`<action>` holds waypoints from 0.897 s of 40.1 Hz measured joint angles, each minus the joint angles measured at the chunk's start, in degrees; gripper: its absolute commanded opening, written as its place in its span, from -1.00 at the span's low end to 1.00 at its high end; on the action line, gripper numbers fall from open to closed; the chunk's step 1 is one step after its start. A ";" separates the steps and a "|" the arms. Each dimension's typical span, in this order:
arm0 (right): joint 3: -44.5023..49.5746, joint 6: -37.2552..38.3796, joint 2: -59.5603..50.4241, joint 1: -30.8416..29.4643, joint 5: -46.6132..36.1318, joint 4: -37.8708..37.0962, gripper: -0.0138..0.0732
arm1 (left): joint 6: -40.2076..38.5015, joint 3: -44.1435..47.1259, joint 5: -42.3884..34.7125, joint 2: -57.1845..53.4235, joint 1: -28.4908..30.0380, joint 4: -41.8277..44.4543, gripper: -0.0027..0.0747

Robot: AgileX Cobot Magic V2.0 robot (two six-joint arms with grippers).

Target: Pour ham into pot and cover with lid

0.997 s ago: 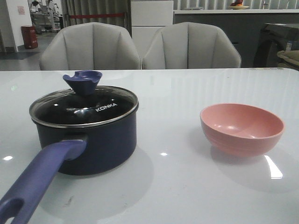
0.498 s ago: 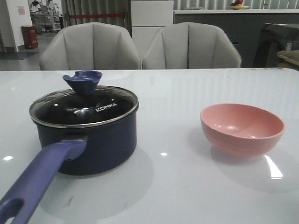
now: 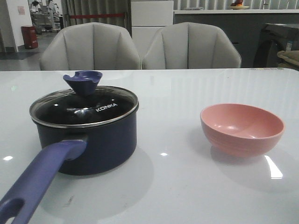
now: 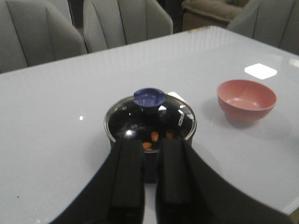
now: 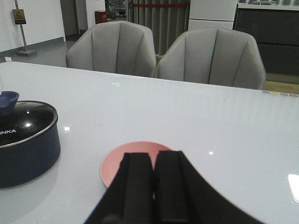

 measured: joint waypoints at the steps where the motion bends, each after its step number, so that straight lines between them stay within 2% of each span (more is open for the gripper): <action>1: 0.00 0.00 0.00 0.00 0.00 0.00 -0.36 | 0.00 0.78 -0.76 -1.43 0.00 0.00 -0.64; 6: 0.00 0.00 0.00 0.00 -0.04 0.00 -0.36 | 0.00 3.40 -3.29 -5.08 0.00 0.00 -0.64; 30: 0.00 0.00 0.00 0.00 -0.04 0.00 -0.36 | 0.00 4.87 -4.83 -5.20 0.15 -0.14 -0.64; 36: 0.00 0.00 0.00 0.00 -0.04 0.00 -0.36 | 0.00 10.13 -12.38 -5.20 5.68 0.00 -0.64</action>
